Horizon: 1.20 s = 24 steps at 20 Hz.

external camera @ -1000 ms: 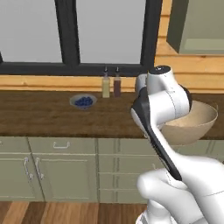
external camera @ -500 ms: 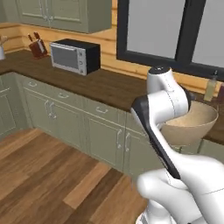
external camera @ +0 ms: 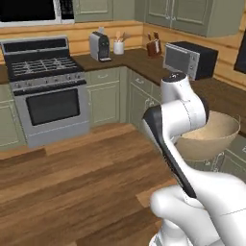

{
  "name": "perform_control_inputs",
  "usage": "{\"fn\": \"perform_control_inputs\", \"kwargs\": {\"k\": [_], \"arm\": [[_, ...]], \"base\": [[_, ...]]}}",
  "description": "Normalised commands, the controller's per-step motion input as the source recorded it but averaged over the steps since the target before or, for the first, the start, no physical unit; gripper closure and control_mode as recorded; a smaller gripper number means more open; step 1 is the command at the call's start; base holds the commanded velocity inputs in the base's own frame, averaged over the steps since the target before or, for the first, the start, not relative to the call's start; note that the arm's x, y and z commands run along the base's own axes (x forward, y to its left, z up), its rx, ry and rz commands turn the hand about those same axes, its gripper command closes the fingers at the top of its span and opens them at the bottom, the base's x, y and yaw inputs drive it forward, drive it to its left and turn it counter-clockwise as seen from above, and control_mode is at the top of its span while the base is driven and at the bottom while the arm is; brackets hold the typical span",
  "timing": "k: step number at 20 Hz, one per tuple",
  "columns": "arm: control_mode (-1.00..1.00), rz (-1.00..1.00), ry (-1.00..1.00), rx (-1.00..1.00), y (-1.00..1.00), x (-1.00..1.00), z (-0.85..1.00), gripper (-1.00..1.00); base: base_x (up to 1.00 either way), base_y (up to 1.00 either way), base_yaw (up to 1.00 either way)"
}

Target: Open the cabinet, pick up the bread from the cabinet and place it in the basket. Then move the basket to the dining counter.

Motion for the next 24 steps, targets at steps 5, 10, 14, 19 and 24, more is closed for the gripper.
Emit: {"fn": "perform_control_inputs", "kwargs": {"k": [5,10,14,19,24], "arm": [[1.00,0.00,0.00,0.00,0.00,0.00,0.00,1.00],[1.00,0.00,0.00,0.00,0.00,0.00,0.00,1.00],[1.00,0.00,0.00,0.00,0.00,0.00,0.00,1.00],[1.00,0.00,0.00,0.00,0.00,0.00,0.00,1.00],[1.00,0.00,0.00,0.00,0.00,0.00,0.00,1.00]], "base": [[0.01,-0.09,1.00],[0.05,0.09,0.96],[0.52,0.00,0.91],[0.80,0.00,0.91],[0.81,0.00,0.90]]}}
